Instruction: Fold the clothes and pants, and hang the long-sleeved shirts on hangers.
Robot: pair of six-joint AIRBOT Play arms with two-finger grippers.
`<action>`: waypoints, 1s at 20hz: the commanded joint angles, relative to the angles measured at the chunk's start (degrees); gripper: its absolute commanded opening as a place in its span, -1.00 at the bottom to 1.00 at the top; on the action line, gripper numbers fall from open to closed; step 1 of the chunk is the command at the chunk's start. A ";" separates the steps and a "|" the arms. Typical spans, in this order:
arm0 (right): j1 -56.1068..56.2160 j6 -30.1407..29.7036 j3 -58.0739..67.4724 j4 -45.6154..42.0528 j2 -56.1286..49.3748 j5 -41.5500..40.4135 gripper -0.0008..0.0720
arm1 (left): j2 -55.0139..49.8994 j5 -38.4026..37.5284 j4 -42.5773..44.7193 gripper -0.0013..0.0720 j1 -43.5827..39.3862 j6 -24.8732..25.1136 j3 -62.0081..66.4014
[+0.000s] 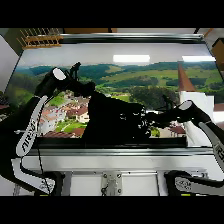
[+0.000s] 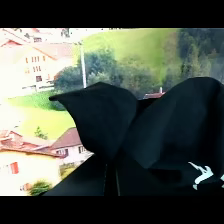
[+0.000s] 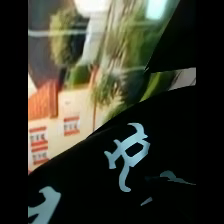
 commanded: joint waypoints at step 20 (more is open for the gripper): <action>-0.90 -0.92 36.06 -11.96 43.32 12.74 -0.94 | 42.07 -4.66 0.07 -0.96 4.90 -0.35 24.79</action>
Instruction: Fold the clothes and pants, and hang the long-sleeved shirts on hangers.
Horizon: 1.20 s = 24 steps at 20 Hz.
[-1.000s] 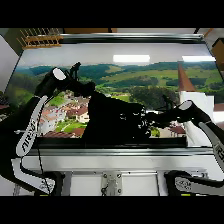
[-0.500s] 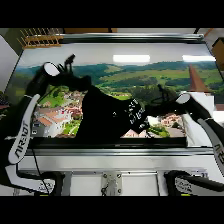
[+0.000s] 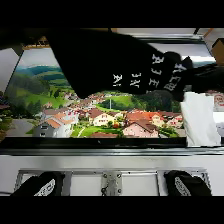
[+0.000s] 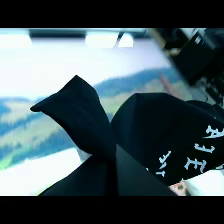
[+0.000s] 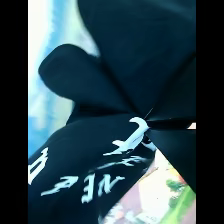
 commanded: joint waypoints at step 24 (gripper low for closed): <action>1.29 11.30 0.17 -6.82 -26.14 -19.82 0.86 | -25.40 5.05 16.65 0.66 4.92 -8.22 -5.64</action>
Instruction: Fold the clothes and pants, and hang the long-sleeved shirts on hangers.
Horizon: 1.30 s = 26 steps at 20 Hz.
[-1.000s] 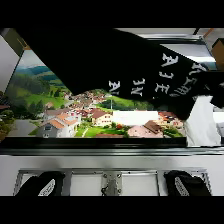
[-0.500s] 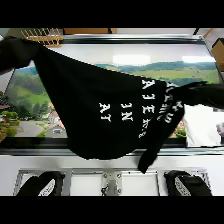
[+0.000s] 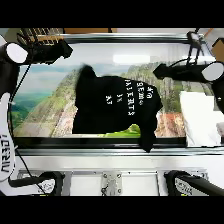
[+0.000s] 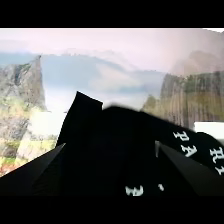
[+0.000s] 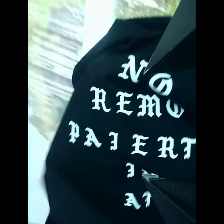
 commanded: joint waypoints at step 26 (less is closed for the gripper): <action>-5.70 -3.87 -20.39 7.91 20.83 11.96 0.86 | 13.27 10.40 -21.90 0.66 4.24 0.92 -68.11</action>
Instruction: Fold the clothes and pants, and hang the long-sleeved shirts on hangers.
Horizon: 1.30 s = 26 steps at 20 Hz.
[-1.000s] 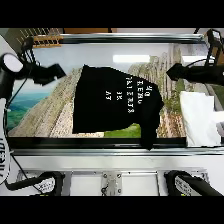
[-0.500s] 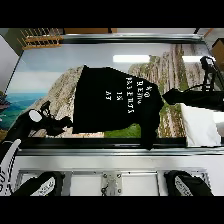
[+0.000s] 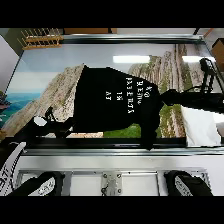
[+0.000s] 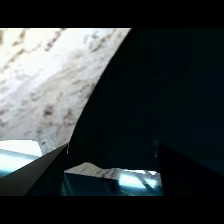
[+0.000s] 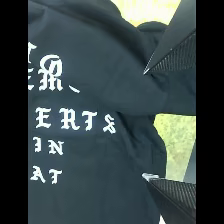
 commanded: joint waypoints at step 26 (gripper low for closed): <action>-2.56 -3.34 -25.22 15.02 -23.41 -17.92 0.48 | -0.81 -1.86 3.26 -0.95 -3.89 3.85 13.25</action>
